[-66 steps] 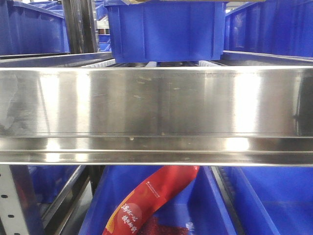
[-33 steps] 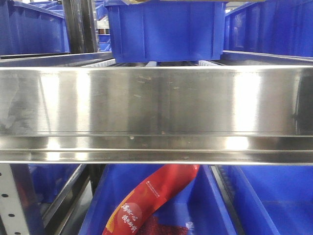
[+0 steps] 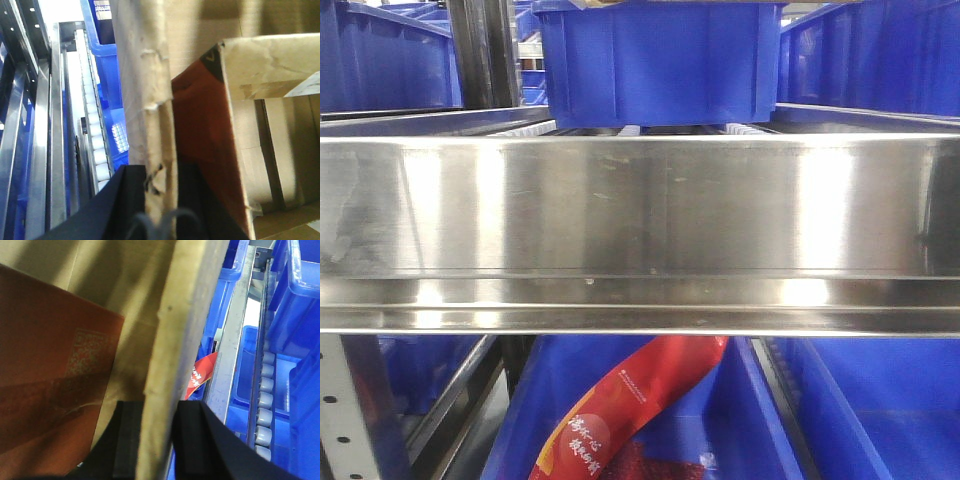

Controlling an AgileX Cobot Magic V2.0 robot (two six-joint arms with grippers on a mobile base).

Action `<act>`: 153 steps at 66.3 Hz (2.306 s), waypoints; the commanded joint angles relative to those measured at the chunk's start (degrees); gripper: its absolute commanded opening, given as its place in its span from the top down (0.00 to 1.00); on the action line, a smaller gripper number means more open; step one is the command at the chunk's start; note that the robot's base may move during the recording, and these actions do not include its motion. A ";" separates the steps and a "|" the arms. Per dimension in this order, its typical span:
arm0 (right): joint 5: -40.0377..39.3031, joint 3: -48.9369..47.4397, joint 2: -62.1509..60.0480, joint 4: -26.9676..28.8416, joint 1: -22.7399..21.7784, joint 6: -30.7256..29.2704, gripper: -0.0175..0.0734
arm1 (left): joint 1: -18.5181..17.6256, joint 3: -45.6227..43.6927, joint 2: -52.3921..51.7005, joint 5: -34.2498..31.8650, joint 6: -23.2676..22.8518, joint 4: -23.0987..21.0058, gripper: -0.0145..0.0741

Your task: Stack two boxes on right shelf middle

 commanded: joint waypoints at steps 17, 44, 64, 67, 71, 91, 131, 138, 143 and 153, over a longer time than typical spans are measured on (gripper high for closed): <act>4.86 1.33 -1.22 3.32 0.92 -1.13 0.97 | 0.14 -0.52 -0.66 10.81 0.10 -3.85 0.96; -0.60 17.13 -0.98 3.21 1.05 -1.13 0.97 | 0.14 13.05 0.54 10.40 0.10 -3.51 0.96; -1.35 18.90 0.50 3.21 1.05 -1.13 0.89 | 0.14 15.82 1.06 8.91 0.10 -3.47 0.89; -1.35 18.90 0.49 3.21 1.05 -1.13 0.81 | 0.14 15.82 1.06 8.91 0.10 -3.47 0.81; -1.35 18.90 0.49 3.21 1.05 -1.13 0.64 | 0.14 15.82 1.06 8.91 0.10 -3.47 0.68; -2.04 18.53 -0.14 3.21 1.05 -1.13 0.18 | 0.14 14.63 0.85 8.60 0.10 -3.23 0.19; -8.40 20.11 -13.28 0.65 0.95 -1.13 0.65 | 0.14 13.36 -12.21 4.34 0.10 2.22 0.49; -11.00 24.48 -16.62 -2.01 0.95 -1.13 0.90 | 0.14 18.60 -16.86 0.72 0.10 3.28 0.73; -13.34 28.96 -19.22 -3.52 0.95 -1.13 0.99 | 0.14 23.37 -20.54 -2.29 0.10 3.93 0.88; -20.86 40.07 -25.29 -3.79 0.95 -1.13 0.98 | 0.14 34.69 -28.77 -10.13 0.10 5.34 0.96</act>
